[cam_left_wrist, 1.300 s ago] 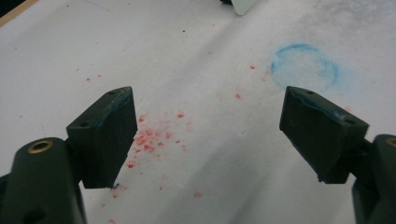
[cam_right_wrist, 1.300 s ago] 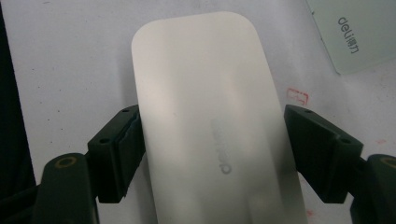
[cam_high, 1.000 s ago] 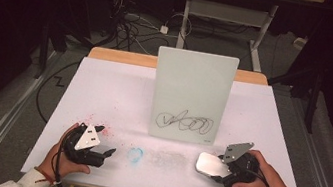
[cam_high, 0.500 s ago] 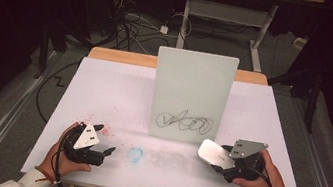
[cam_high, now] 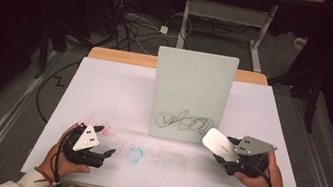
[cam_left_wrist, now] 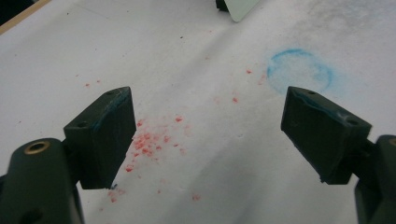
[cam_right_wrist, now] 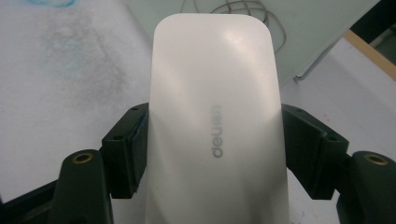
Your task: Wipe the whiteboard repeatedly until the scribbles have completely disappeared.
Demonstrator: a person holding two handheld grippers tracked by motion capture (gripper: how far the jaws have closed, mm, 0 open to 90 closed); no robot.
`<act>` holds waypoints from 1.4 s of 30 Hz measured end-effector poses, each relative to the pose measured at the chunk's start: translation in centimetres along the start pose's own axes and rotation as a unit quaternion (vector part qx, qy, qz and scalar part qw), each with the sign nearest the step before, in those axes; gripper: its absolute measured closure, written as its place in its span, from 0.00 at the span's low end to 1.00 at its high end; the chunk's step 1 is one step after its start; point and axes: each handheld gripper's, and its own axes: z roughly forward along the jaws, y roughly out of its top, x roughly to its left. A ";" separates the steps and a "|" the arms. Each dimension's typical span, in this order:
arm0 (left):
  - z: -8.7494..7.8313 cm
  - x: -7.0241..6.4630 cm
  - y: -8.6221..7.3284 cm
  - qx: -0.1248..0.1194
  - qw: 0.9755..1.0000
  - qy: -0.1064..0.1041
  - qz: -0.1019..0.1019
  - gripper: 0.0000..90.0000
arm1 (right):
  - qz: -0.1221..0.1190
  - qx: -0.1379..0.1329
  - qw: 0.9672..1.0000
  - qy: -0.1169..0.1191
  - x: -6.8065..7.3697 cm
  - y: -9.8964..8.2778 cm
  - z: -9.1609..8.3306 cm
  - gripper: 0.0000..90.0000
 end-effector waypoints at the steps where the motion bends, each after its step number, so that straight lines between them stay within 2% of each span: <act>1: 0.0 0.0 0.0 0.000 1.000 0.001 0.000 0.19 | 0.002 0.000 1.000 -0.005 0.0 0.1 0.1 0.34; 5: -0.1 0.0 -0.1 0.001 1.000 0.002 -0.002 0.19 | 0.008 -0.009 1.000 -0.026 0.0 0.3 0.2 0.34; 9: -0.2 -0.1 -0.1 0.001 1.000 0.005 -0.001 0.19 | 0.000 -0.018 0.998 -0.065 0.1 0.5 0.1 0.34; 15: -0.1 -0.3 0.1 0.005 1.000 0.006 0.008 0.19 | -0.020 -0.029 0.992 -0.123 0.4 1.2 0.3 0.34; 19: -0.2 -0.4 0.1 0.004 1.000 0.005 0.009 0.19 | -0.031 -0.034 0.988 -0.148 0.5 1.8 0.9 0.34; 23: -0.3 -0.4 0.1 0.003 1.000 0.006 0.012 0.19 | -0.046 -0.041 0.982 -0.176 0.7 2.3 1.6 0.34; 24: -0.3 -0.4 0.1 0.001 1.000 0.005 0.010 0.19 | -0.046 -0.041 0.982 -0.176 0.7 2.3 1.6 0.34; 26: -0.2 -0.4 0.1 0.003 1.000 0.007 0.010 0.19 | -0.054 -0.047 0.979 -0.189 1.0 2.6 2.5 0.34; 27: -0.2 -0.4 0.1 0.004 1.000 0.006 0.011 0.19 | -0.054 -0.047 0.979 -0.189 1.0 2.6 2.5 0.34; 28: -0.1 -0.4 0.1 0.006 1.000 0.005 0.012 0.19 | -0.067 -0.042 0.976 -0.202 1.3 2.8 3.2 0.34; 36: -0.3 -0.5 0.0 0.006 1.000 0.007 0.013 0.19 | -0.099 -0.023 0.971 -0.214 2.1 3.0 5.1 0.34; 42: -0.2 -0.5 0.0 0.007 1.000 0.007 0.013 0.19 | -0.103 -0.026 0.970 -0.220 2.4 2.9 5.5 0.34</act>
